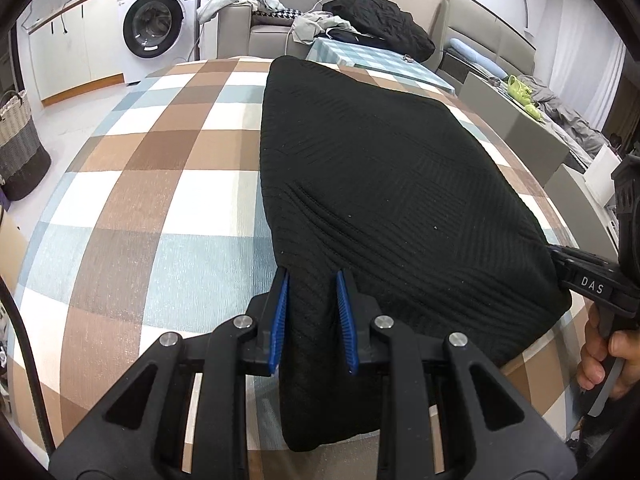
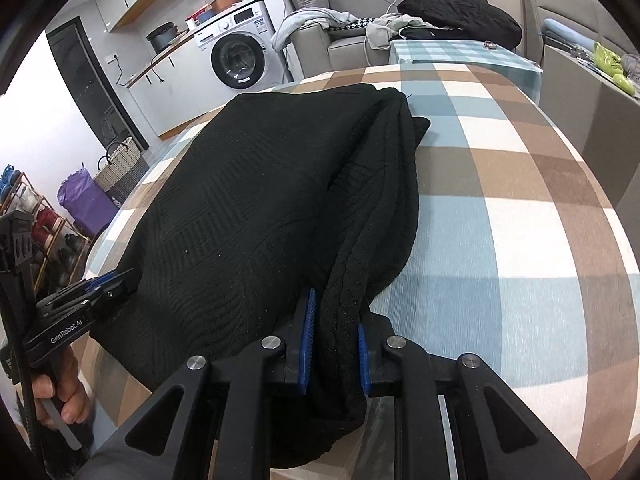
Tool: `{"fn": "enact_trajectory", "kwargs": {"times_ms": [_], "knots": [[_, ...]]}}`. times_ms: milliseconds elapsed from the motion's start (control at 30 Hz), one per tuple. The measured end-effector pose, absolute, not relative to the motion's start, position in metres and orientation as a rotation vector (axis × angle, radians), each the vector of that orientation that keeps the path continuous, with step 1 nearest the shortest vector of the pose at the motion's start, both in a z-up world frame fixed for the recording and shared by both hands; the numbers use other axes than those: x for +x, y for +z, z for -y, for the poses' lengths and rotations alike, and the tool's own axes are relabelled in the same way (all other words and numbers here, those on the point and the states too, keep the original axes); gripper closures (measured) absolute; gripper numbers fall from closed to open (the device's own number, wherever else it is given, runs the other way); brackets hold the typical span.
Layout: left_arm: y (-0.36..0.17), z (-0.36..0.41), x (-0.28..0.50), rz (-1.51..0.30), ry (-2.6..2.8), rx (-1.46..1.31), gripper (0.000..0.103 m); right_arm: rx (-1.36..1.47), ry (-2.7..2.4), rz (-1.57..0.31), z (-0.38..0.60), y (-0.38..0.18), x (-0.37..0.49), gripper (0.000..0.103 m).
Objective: Fold small clothes
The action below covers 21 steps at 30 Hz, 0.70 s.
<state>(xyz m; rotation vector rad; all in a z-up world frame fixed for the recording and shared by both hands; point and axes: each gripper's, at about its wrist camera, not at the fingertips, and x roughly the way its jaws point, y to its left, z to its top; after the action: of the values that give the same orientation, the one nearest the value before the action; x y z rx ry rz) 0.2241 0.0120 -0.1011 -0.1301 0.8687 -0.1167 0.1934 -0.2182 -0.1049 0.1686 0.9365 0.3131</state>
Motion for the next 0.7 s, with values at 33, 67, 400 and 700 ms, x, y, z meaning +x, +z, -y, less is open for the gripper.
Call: {"fn": "enact_trajectory", "kwargs": {"times_ms": [33, 67, 400, 700], "knots": [[-0.101, -0.012, 0.224, -0.866, -0.117, -0.127, 0.082, 0.167, 0.310, -0.933, 0.218, -0.104, 0.192, 0.085], [-0.101, -0.013, 0.224, -0.864, -0.119, -0.125, 0.082, 0.163, 0.307, -0.930, 0.218, -0.104, 0.192, 0.085], [-0.067, -0.016, 0.169, -0.713, -0.097, -0.050, 0.027, 0.101, 0.309, -0.769, 0.244, -0.067, 0.150, 0.027], [-0.049, -0.016, 0.130, -0.528, -0.108, -0.068, 0.001, 0.115, 0.370, -0.583, 0.246, -0.037, 0.119, 0.000]]}}
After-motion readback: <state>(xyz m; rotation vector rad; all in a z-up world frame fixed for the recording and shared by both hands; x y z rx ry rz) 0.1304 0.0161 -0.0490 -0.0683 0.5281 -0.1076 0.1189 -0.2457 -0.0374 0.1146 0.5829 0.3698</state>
